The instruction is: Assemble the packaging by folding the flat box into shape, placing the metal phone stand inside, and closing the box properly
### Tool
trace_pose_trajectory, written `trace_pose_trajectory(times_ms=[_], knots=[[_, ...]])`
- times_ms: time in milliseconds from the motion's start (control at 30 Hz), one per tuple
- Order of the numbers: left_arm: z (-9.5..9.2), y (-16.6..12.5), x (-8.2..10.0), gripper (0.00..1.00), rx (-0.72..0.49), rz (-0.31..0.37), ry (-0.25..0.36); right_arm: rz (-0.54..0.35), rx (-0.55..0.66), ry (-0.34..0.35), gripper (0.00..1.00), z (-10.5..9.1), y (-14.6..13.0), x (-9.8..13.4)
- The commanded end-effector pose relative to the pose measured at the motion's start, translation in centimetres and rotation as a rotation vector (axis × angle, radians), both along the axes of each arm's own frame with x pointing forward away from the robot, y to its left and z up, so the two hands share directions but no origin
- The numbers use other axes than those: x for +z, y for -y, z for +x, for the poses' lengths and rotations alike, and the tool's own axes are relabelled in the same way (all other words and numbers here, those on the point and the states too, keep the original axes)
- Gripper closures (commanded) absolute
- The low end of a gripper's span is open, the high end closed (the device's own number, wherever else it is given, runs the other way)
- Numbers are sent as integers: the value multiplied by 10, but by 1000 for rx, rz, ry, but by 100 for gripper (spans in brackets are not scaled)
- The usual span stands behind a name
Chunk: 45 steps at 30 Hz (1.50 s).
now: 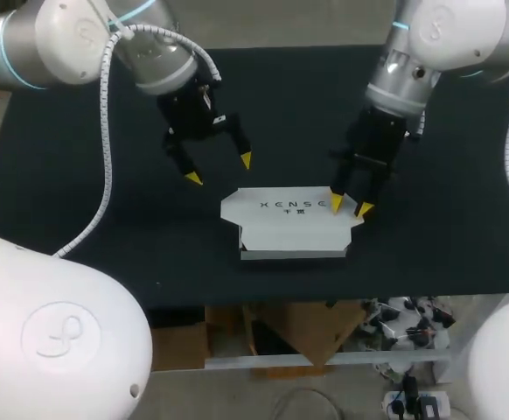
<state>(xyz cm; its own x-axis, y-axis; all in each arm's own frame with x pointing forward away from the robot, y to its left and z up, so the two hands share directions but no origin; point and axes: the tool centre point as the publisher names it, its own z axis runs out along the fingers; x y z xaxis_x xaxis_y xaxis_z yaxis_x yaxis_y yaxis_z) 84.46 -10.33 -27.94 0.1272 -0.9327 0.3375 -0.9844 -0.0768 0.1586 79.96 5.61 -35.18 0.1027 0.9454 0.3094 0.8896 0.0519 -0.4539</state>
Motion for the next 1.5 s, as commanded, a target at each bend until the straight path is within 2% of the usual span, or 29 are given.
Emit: trace_pose_trajectory(times_ms=[33, 100, 300, 333, 367, 433, 567, 733, 900, 1500], knots=[[2, 2, 1, 0, -3, 14, -6, -3, 1, 3, 53, 0, -3, 0], [3, 5, 1, 0, 27, 17, -26, -1, 1, 4, 53, 1, -4, 0], [-2, 16, -11, 2, 61, 16, -17, 4, -2, 2, 53, 0, -5, -2], [-4, 17, -14, 8, 63, 16, -16, 4, -2, 1, 53, 0, -4, -2], [-5, 18, -17, 11, 75, 18, -19, 4, -3, 1, 53, 0, -4, -3], [-10, 18, -22, 37, 74, 22, -17, 4, -5, 0, 53, 0, -4, -3], [-20, 20, -27, 51, 78, 19, -7, 4, -8, 1, 53, 0, -3, -3], [-30, 26, -35, 52, 93, 56, 18, 7, -8, 5, 53, 0, -3, -3], [-37, 26, -42, 51, 90, 58, 31, 10, -10, 10, 54, -1, -3, -3], [-40, 27, -56, 55, 96, 56, 64, 24, -30, 51, 55, -6, -3, -2]])
